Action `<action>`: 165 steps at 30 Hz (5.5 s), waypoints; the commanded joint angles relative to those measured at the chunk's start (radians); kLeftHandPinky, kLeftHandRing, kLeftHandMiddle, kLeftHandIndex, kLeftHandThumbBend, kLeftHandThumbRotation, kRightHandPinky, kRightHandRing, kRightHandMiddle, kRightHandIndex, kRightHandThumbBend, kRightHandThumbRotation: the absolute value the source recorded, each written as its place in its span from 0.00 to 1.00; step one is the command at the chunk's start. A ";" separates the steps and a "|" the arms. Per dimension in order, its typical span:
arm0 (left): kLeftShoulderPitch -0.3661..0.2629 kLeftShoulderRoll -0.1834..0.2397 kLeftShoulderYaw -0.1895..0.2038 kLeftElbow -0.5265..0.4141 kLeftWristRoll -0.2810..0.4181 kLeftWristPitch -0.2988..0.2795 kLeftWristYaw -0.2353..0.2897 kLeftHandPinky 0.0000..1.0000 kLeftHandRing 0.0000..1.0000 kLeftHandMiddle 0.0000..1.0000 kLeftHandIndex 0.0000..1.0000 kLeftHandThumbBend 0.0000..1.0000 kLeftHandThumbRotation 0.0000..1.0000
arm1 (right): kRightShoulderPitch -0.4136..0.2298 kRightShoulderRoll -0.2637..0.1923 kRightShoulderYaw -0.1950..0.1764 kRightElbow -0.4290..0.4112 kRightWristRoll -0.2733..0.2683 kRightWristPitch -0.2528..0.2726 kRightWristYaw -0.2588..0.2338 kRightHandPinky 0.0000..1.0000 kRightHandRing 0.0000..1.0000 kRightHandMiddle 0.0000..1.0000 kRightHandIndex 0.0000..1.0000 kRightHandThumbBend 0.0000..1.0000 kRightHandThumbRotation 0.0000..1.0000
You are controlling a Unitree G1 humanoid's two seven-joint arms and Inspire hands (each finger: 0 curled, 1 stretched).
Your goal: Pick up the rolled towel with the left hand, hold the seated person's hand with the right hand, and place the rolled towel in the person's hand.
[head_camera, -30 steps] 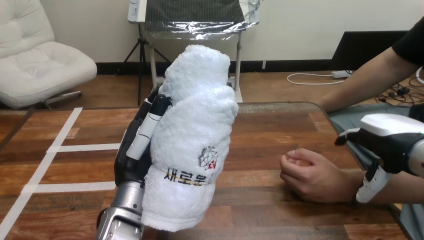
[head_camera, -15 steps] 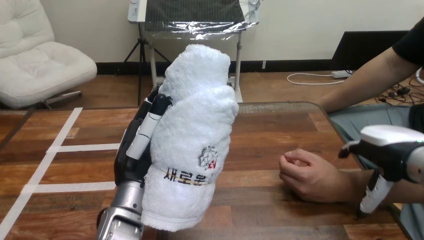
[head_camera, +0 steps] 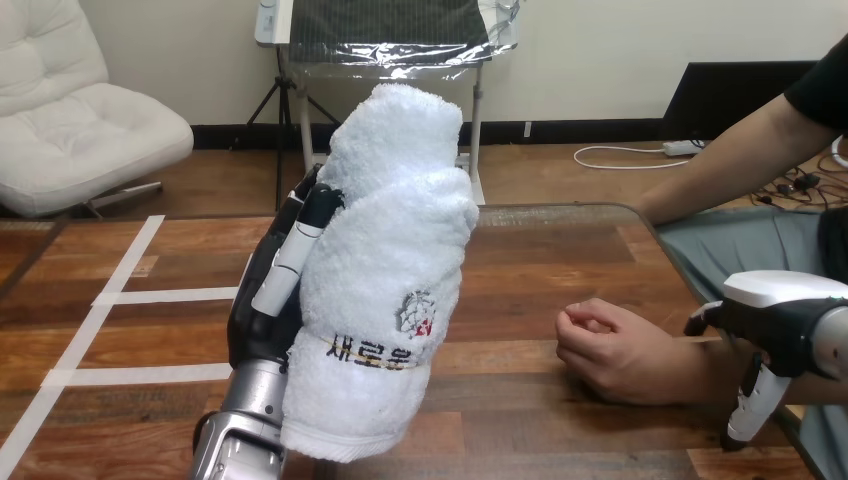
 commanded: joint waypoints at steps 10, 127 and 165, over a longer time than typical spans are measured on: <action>-0.040 -0.079 0.011 -0.052 -0.024 -0.011 -0.035 0.23 0.33 0.42 0.51 0.69 0.00 | -0.108 -0.029 0.029 0.042 -0.052 -0.012 -0.007 0.95 1.00 0.98 0.92 0.75 0.15; -0.013 -0.074 0.014 -0.062 -0.015 -0.014 -0.032 0.24 0.34 0.42 0.52 0.69 0.00 | -0.120 0.049 0.145 0.341 0.049 -0.080 -0.302 0.30 0.42 0.51 0.51 0.72 0.00; -0.025 -0.069 0.021 -0.036 -0.009 -0.020 -0.039 0.24 0.34 0.42 0.52 0.71 0.00 | -0.101 0.049 0.123 0.329 0.075 -0.091 -0.340 0.28 0.39 0.49 0.49 0.75 0.00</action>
